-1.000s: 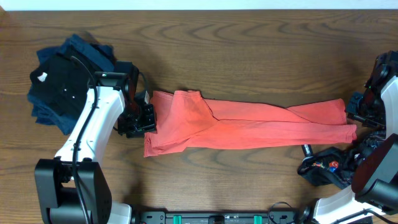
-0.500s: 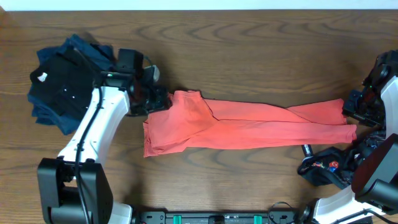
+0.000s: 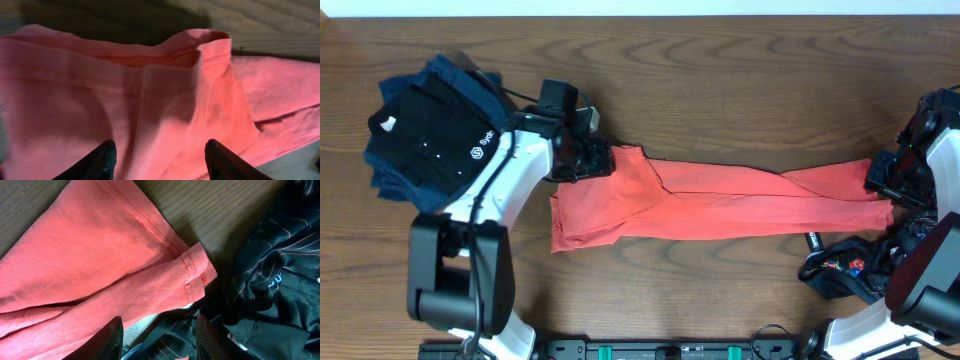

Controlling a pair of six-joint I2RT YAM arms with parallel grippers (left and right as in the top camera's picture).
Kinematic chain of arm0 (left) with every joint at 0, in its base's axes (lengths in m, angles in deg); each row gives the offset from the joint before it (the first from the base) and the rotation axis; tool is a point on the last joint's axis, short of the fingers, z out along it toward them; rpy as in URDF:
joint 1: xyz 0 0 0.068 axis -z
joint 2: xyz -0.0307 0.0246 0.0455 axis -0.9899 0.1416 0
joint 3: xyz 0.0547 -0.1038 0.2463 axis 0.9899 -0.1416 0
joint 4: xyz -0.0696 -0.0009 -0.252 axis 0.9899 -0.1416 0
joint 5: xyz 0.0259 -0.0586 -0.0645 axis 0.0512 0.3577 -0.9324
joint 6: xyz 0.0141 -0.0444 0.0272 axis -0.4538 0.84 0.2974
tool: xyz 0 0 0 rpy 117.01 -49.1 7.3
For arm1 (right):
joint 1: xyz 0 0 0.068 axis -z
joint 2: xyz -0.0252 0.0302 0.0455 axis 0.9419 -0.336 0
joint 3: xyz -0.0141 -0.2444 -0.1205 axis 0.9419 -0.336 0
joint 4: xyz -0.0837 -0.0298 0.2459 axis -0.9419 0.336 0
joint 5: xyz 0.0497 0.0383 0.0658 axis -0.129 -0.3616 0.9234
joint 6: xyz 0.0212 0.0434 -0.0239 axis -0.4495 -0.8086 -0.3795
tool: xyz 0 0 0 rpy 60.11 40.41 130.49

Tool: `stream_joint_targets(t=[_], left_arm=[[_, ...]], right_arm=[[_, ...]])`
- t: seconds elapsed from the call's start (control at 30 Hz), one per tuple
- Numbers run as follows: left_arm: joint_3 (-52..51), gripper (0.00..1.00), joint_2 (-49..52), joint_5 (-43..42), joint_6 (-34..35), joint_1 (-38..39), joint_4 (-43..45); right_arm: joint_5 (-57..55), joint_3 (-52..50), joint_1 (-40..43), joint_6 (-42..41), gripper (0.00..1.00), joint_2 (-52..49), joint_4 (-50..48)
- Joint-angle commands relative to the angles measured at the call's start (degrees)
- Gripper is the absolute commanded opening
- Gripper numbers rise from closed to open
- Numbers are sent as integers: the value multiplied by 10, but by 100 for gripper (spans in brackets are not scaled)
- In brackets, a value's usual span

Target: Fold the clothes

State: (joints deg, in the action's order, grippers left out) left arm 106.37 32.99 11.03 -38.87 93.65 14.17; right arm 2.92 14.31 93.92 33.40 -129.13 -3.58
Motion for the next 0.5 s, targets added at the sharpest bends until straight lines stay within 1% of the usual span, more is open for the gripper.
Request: stream_joint_targets(t=[0.0,0.07,0.13,0.2,0.23,0.37,0.47], left_arm=[[-5,59,20,4,5,13,8],[-5,56,26,4,5,21,12],[-5,37,27,5,5,28,13],[-5,13,27,5,5,31,14],[-5,7,27,5,5,31,14],[-4,5,20,-3,5,31,-6],[-4,6,1,-42,4,31,-43]], right_arm=[[3,-4,5,4,45,6,-1],[3,-4,5,4,45,6,-1],[3,-4,5,4,45,6,-2],[3,-4,5,4,45,6,-2],[3,-4,5,4,45,6,-2],[2,-4,5,4,45,6,-2],[2,-4,5,5,45,6,-5]])
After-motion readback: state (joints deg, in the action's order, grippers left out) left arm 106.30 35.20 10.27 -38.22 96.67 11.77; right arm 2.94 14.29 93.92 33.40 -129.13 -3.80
